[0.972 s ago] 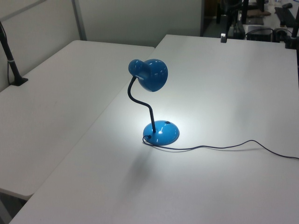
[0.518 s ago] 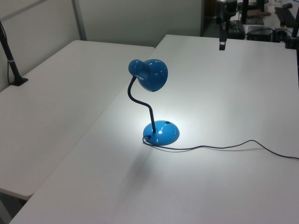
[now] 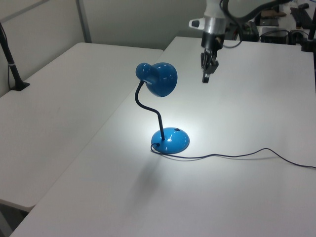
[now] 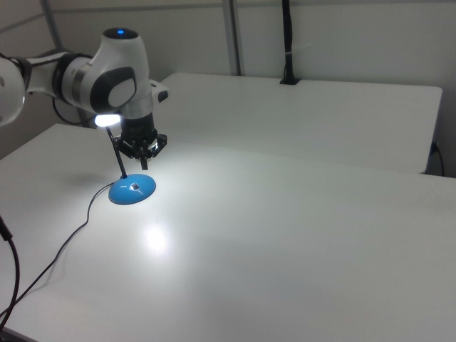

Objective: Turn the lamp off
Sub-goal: 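Lower the gripper onto the switch button on the lamp base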

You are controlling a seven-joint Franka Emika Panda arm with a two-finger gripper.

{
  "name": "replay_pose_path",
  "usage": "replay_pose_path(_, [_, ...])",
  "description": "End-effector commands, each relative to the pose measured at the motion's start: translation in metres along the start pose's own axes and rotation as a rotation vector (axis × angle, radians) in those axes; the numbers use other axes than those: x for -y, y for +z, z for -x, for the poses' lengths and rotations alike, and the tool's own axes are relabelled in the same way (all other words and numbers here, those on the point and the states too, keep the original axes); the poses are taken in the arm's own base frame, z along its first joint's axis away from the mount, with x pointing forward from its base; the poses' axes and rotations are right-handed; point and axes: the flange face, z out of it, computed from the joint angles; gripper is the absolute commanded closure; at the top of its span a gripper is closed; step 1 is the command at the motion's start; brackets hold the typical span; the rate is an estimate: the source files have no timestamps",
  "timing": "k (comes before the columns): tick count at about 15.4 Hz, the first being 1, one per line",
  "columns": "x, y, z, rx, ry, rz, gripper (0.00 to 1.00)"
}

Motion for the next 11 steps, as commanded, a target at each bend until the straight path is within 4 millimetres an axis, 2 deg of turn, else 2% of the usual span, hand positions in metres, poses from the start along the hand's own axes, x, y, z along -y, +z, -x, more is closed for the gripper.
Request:
replay_pose_path(1, [0.025, 0.047, -0.026, 0.000, -0.115, -0.008, 1.00])
replay_pose_path(4, [0.049, 0.074, -0.052, -0.050, -0.140, 0.004, 1.00])
replay_pose_path(6, [0.051, 0.093, -0.058, -0.060, -0.137, 0.006, 1.00])
replay_pose_path(8, [0.056, 0.098, -0.068, -0.075, -0.148, 0.009, 1.00])
replay_pose_path(11, [0.052, 0.106, -0.074, -0.082, -0.147, 0.018, 1.00])
